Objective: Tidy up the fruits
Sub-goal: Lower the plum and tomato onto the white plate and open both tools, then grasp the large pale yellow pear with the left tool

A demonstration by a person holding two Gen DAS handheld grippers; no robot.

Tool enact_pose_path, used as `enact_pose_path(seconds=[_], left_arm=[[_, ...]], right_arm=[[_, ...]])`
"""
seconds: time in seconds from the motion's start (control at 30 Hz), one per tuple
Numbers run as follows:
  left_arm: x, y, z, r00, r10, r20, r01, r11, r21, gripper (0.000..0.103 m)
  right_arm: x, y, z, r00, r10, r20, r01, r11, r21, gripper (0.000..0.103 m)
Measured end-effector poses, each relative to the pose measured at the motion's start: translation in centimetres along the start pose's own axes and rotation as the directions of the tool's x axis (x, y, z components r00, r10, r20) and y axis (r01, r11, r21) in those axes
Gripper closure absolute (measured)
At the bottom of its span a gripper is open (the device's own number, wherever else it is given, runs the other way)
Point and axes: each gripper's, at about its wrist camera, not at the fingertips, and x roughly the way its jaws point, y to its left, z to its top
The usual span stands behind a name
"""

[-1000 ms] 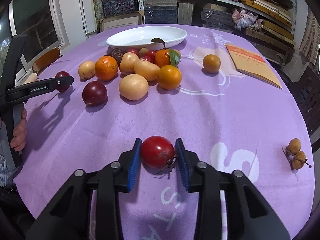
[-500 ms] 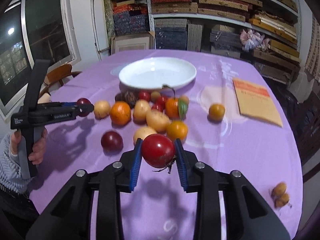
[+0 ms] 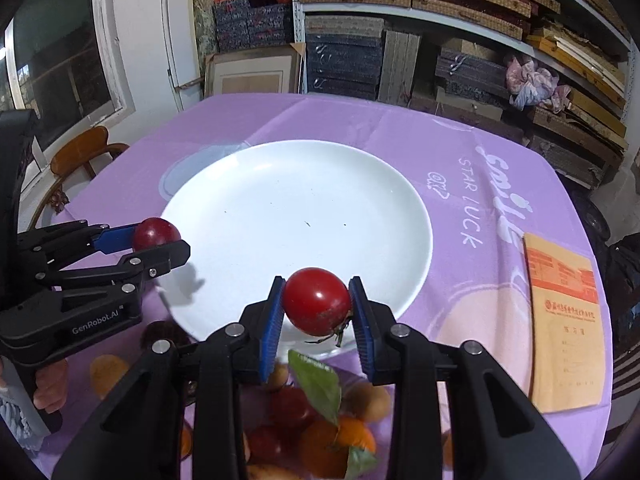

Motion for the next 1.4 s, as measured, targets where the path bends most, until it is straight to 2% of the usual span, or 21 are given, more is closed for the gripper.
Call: enact_pose_path(seconds=[0.13,0.27,0.3,0.47,0.5,0.53,0.6,0.73,0.8,0.9,1.0,1.1,1.2,1.4], left_arm=[[1.9,0.0,0.6,1.000,-0.003,-0.020,0.003,1.000,0.010,0.061],[1.8,-0.3,0.4,1.000,-0.001,-0.005,0.001,1.000,0.025,0.058],[1.6,-0.3,0.4,1.000,0.003,0.001,-0.003,1.000,0.024,0.054],[-1.0,0.3,0.6,0.999,0.019,0.031,-0.020,1.000,0.025,0.051],[-2.0,0.6,0.4,0.999,0.023,0.040,-0.023,1.000,0.019,0.048],[-3.0,0.9,0.1,0.998,0.030,0.050,-0.030,0.999,0.014,0.044],[-5.3,1.5,-1.2,0.995,0.050,0.083,-0.051,0.999,0.009,0.031],[-8.8,2.2,-5.4,0.985,0.106,0.139,-0.108,0.994,0.007,0.016],[-9.8,2.2,-8.0,0.981,0.124,0.148,-0.126,0.992,0.006,0.011],[-9.8,1.6,-10.7,0.982,0.138,0.129,-0.140,0.990,0.009,0.011],[-9.4,1.3,-12.0,0.986,0.127,0.112,-0.129,0.992,0.003,0.011],[-8.9,0.8,-12.4,0.987,0.120,0.104,-0.122,0.992,0.012,0.011],[-8.3,0.2,-12.6,0.986,0.130,0.103,-0.134,0.991,0.027,0.011],[-6.8,0.1,-12.8,0.990,0.121,0.073,-0.124,0.992,0.031,0.011]], right_arm=[[2.7,-0.3,0.4,0.999,-0.001,-0.041,0.001,1.000,-0.004,0.071],[3.1,-0.5,0.5,0.999,-0.013,-0.038,0.013,1.000,-0.008,0.066],[2.9,-0.6,0.6,0.999,-0.015,-0.032,0.015,1.000,-0.007,0.065],[-2.0,-1.8,0.3,0.998,0.006,0.055,-0.008,0.999,0.040,0.062],[-3.5,-2.1,0.0,0.997,0.001,0.081,-0.005,0.999,0.049,0.054],[-5.1,-2.2,-0.5,0.994,-0.012,0.112,0.006,0.998,0.057,0.041],[-8.9,-2.6,-2.3,0.980,-0.054,0.190,0.040,0.996,0.076,0.025],[-14.3,-3.3,-7.5,0.953,-0.079,0.292,0.037,0.989,0.144,0.008],[-15.8,-3.7,-10.5,0.941,-0.080,0.329,0.017,0.981,0.191,0.006],[-16.7,-4.6,-14.3,0.926,-0.096,0.364,-0.001,0.966,0.258,0.004],[-16.5,-5.4,-17.3,0.920,-0.098,0.380,-0.029,0.949,0.313,0.004],[-15.9,-6.3,-18.0,0.929,-0.090,0.358,-0.048,0.932,0.358,0.004],[-15.6,-6.9,-17.8,0.927,-0.071,0.367,-0.083,0.919,0.387,0.004],[-15.3,-6.0,-17.4,0.935,-0.071,0.349,-0.066,0.929,0.364,0.004]])
